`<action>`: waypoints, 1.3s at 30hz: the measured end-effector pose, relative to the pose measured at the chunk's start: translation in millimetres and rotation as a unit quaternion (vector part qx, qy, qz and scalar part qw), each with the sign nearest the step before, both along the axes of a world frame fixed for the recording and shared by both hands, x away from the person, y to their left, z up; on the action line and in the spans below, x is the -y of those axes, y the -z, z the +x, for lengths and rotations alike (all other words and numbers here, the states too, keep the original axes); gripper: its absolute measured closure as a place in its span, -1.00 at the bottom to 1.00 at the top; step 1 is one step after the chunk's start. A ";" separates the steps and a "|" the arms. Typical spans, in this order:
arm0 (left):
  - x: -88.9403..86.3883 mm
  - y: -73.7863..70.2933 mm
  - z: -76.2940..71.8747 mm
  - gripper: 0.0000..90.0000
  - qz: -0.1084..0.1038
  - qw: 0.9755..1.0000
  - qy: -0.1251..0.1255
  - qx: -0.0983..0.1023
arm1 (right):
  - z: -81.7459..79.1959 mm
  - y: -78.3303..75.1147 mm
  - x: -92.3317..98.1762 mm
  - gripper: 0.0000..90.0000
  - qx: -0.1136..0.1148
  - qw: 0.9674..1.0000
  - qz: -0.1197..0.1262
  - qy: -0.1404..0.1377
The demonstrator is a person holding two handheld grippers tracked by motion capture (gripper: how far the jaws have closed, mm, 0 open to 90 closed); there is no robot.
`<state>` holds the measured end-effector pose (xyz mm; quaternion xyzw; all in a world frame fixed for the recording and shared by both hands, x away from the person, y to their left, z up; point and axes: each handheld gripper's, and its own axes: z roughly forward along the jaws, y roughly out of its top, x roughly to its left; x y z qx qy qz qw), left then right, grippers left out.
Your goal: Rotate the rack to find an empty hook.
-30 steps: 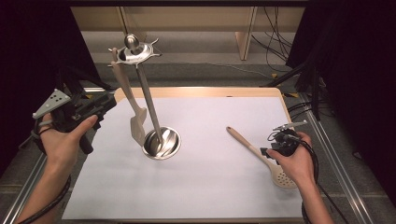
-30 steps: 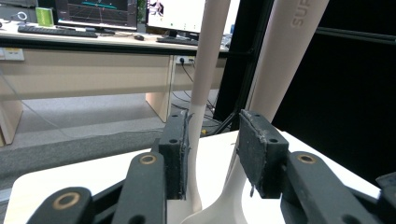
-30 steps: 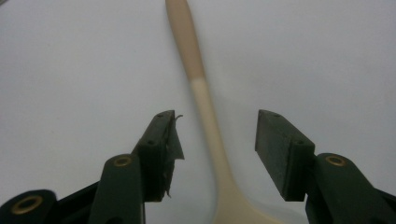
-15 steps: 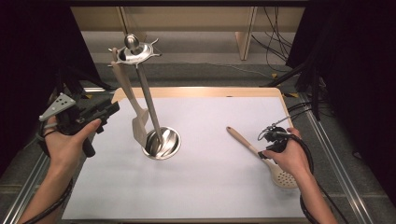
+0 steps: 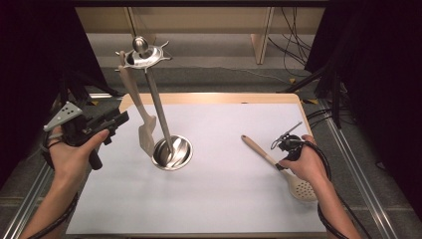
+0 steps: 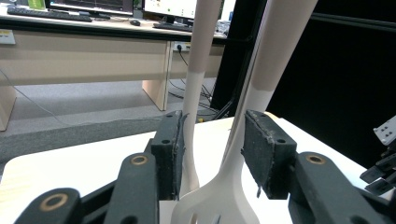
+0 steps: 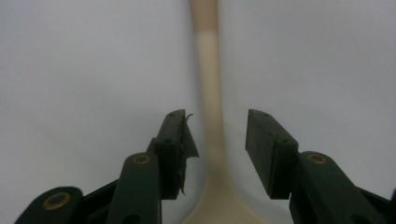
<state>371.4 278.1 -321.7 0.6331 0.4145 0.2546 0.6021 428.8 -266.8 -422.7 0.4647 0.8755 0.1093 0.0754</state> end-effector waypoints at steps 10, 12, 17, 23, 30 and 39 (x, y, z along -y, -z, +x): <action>-0.7 2.7 0.0 0.26 -0.002 1.000 -0.003 -0.005 | 12.6 15.6 -10.3 0.34 -0.024 1.000 -0.007 -0.014; -0.7 3.0 0.3 0.25 -0.002 1.000 -0.001 -0.005 | 14.2 16.8 -11.8 0.35 -0.036 0.999 -0.005 -0.011; -0.5 3.0 0.4 0.25 -0.002 1.000 -0.001 -0.005 | 19.4 23.3 -13.4 0.41 -0.043 0.999 -0.018 -0.016; 0.4 3.6 0.8 0.25 0.000 1.000 -0.001 -0.006 | 22.6 27.1 -14.5 0.47 -0.060 0.998 -0.031 -0.017; 1.1 3.4 1.0 0.25 0.001 1.000 0.001 -0.005 | 25.1 27.7 -16.3 0.62 -0.065 0.997 -0.032 -0.029; -0.5 4.5 1.4 0.25 0.003 1.000 -0.002 -0.008 | 27.9 26.7 -19.7 0.75 -0.080 0.995 -0.045 -0.030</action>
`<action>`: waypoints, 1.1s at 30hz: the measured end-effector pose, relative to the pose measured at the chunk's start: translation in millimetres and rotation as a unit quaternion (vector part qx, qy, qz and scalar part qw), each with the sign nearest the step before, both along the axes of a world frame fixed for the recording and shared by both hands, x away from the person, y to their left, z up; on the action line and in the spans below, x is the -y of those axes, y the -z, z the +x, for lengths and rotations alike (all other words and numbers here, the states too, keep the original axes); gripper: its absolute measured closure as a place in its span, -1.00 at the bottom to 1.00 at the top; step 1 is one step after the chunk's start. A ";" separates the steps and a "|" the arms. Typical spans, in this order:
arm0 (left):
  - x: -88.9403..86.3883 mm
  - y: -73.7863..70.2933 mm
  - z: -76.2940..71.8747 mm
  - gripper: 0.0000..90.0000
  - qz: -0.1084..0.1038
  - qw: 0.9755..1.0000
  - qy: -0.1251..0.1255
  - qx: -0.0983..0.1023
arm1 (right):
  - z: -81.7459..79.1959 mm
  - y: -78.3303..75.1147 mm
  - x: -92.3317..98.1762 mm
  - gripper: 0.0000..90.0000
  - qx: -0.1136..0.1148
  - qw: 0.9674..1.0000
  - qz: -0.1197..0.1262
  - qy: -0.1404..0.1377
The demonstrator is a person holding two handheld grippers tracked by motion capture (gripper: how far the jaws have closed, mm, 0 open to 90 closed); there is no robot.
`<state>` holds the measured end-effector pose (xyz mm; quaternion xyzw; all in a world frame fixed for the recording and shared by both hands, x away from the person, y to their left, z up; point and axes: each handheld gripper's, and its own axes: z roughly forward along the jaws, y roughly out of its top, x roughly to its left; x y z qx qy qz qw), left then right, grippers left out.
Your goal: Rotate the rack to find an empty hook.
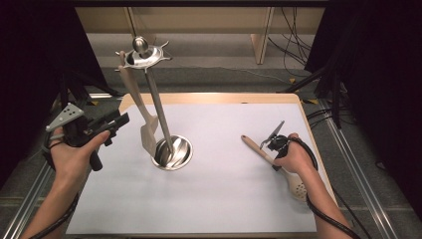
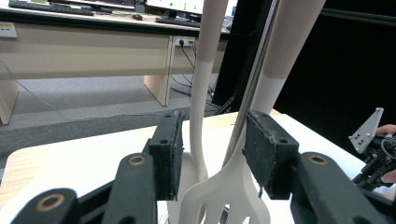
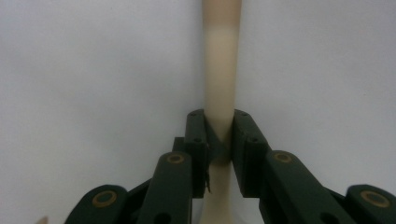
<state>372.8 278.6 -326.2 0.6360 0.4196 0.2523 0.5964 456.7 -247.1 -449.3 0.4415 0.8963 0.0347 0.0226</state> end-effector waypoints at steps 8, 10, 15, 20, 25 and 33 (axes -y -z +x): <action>-0.4 -0.1 0.5 0.25 0.000 1.000 0.001 0.000 | 1.5 -0.8 -4.5 0.75 -0.008 1.000 -0.013 0.002; -0.5 0.0 0.9 0.25 0.000 1.000 0.001 0.000 | 2.0 -1.0 -5.9 0.73 -0.012 1.000 -0.016 0.011; -0.1 -0.1 1.5 0.25 -0.001 1.000 0.000 -0.001 | 5.7 0.7 -5.2 0.62 -0.012 1.000 -0.018 -0.008; 0.7 0.6 2.1 0.25 0.001 1.000 0.002 -0.001 | 8.6 0.0 -10.1 0.66 -0.027 0.999 -0.031 -0.006; 0.9 1.5 1.6 0.25 0.002 1.000 0.003 -0.003 | 8.3 0.2 -12.0 0.74 -0.030 0.999 -0.032 0.002; 0.9 2.7 1.5 0.24 0.004 1.000 0.002 -0.003 | 1.0 0.3 -6.8 0.75 0.000 1.000 -0.014 0.007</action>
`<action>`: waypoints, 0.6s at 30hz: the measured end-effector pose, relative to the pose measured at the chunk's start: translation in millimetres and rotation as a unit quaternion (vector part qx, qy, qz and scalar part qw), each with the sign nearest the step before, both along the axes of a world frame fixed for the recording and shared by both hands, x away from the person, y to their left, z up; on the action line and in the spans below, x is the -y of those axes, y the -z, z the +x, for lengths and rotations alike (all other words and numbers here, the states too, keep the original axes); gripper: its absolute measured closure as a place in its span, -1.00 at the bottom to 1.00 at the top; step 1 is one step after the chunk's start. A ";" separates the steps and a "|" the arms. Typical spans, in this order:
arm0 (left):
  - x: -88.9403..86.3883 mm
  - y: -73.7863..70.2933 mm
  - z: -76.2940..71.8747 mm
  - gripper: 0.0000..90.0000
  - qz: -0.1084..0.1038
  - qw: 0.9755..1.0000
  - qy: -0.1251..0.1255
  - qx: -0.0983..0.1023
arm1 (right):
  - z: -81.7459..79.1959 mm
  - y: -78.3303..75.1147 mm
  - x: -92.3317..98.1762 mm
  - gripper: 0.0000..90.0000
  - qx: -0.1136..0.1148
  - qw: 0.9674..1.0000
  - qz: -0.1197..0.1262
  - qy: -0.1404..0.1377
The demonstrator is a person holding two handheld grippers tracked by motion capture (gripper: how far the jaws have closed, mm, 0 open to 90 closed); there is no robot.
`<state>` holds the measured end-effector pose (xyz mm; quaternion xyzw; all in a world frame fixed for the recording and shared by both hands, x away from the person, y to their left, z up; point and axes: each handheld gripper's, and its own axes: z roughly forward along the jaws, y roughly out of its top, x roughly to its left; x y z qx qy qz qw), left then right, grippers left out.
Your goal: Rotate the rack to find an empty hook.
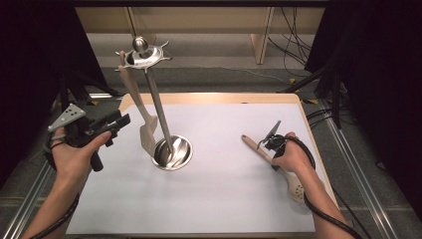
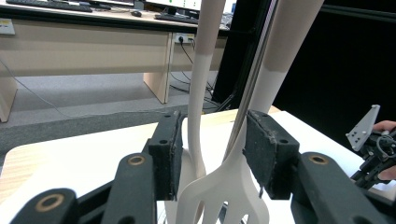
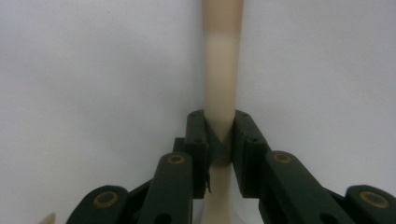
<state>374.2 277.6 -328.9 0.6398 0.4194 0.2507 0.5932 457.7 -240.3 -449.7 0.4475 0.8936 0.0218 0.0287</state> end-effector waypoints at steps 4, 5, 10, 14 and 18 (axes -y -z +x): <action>0.9 1.5 0.5 0.24 0.000 1.000 0.000 -0.003 | -6.8 -0.7 4.4 0.75 0.030 0.999 0.013 0.007; 1.0 1.9 0.8 0.24 0.000 1.000 0.001 -0.003 | -8.3 -1.9 6.5 0.75 0.041 0.999 0.019 0.000; 1.4 3.0 2.5 0.24 0.001 1.000 0.000 -0.004 | -23.6 -10.8 13.1 0.75 0.101 0.992 0.076 0.013; 2.3 3.1 2.7 0.24 0.004 1.000 -0.001 -0.005 | -41.4 -13.2 13.6 0.75 0.164 0.979 0.115 0.032; 5.9 4.5 4.2 0.24 0.005 1.000 0.001 -0.006 | -53.2 -15.6 20.6 0.75 0.209 0.963 0.164 0.042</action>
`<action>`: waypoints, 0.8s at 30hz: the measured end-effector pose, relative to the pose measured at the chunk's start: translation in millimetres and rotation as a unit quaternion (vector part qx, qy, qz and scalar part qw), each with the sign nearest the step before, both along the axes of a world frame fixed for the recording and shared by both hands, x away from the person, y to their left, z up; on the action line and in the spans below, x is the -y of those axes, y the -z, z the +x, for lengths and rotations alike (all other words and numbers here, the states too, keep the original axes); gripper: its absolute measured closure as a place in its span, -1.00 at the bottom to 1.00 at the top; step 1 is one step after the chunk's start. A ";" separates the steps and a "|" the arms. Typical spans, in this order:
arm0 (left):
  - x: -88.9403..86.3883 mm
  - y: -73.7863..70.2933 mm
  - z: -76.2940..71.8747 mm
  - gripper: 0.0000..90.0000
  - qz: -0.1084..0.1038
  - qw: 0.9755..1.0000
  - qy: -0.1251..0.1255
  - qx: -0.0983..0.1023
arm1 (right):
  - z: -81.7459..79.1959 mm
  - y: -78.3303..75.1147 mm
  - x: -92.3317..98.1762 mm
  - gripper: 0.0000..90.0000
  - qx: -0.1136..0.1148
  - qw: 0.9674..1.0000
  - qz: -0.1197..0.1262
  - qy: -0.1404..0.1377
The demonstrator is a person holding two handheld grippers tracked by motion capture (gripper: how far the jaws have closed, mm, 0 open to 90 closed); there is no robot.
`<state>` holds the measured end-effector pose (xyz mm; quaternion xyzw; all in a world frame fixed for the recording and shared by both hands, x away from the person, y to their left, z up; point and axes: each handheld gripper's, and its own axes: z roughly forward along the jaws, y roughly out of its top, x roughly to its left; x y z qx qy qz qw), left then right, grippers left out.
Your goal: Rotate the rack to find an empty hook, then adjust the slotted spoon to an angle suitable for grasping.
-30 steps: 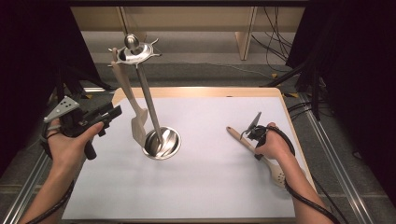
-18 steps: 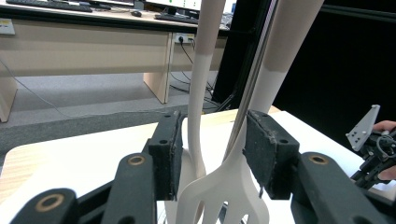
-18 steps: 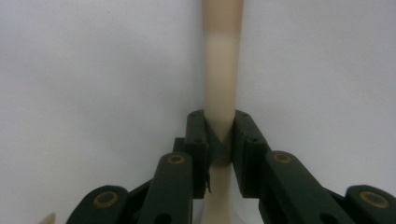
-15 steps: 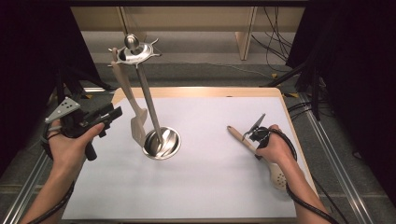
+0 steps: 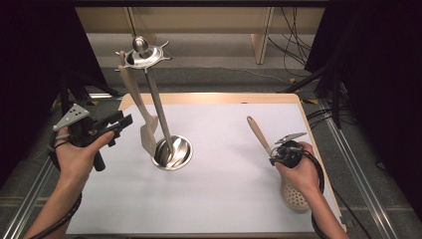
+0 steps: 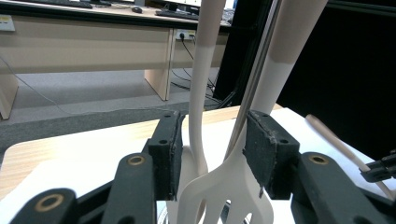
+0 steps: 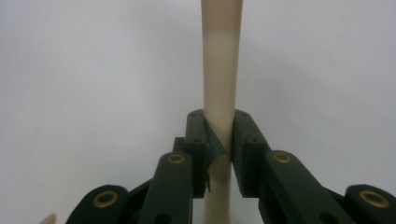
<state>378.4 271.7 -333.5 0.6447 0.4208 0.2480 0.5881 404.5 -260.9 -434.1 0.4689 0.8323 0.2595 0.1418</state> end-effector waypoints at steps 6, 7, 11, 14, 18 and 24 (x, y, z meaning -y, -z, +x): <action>1.8 -0.4 -0.7 0.24 -0.001 1.000 0.002 0.001 | -12.0 -10.1 5.1 0.75 0.043 0.999 0.027 0.011; 1.6 -0.6 -0.8 0.24 -0.001 1.000 0.002 0.001 | -12.9 -11.1 6.7 0.75 0.054 0.998 0.029 0.011; 1.1 -1.4 -2.2 0.24 -0.004 1.000 0.003 0.003 | -18.9 -19.1 8.6 0.75 0.068 0.996 0.047 0.028; 0.0 -2.6 -3.6 0.24 -0.007 1.000 0.003 0.006 | -19.2 -20.4 10.9 0.75 0.106 0.993 0.044 0.016; -1.5 -1.8 -5.2 0.24 -0.006 1.000 0.003 0.006 | -24.3 -27.4 5.5 0.75 0.114 0.991 0.061 0.030; 0.8 -7.4 -10.0 0.24 -0.009 1.000 0.006 0.015 | -34.8 -41.0 -8.3 0.75 0.135 0.986 0.089 0.029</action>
